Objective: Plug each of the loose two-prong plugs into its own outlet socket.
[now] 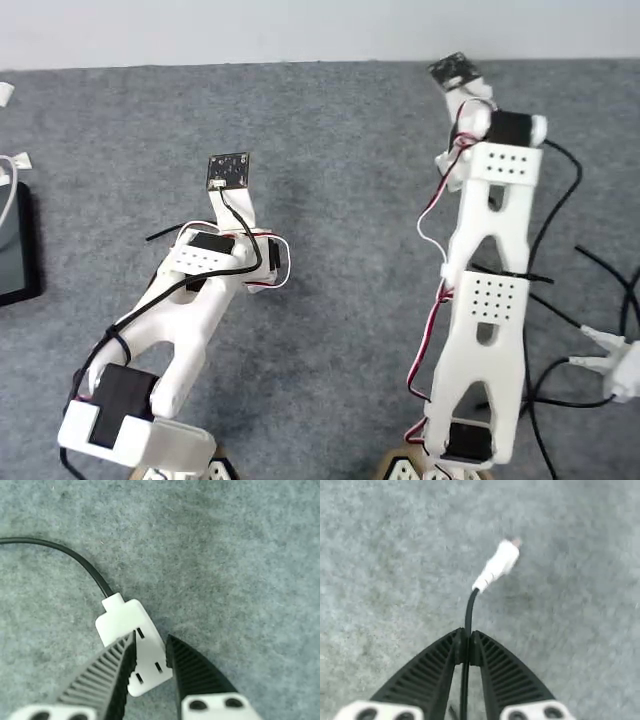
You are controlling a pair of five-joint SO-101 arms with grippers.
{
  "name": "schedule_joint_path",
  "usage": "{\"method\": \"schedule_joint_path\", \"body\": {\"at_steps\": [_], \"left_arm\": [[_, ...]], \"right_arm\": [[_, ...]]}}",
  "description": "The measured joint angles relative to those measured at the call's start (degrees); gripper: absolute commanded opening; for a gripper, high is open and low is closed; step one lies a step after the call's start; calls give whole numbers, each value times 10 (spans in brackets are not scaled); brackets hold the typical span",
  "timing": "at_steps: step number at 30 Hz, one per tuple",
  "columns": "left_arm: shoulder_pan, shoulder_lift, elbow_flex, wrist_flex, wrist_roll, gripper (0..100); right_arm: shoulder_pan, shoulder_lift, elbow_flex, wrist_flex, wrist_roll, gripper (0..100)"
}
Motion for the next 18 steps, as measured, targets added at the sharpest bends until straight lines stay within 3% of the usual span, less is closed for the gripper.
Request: {"method": "schedule_joint_path", "body": {"at_steps": [7,18], "left_arm": [[0,0,0,0,0,12],[0,0,0,0,0,12]], "right_arm": [[-3,-178,254,0,-42,9],[-28,-544,724,0,-46,9]]}}
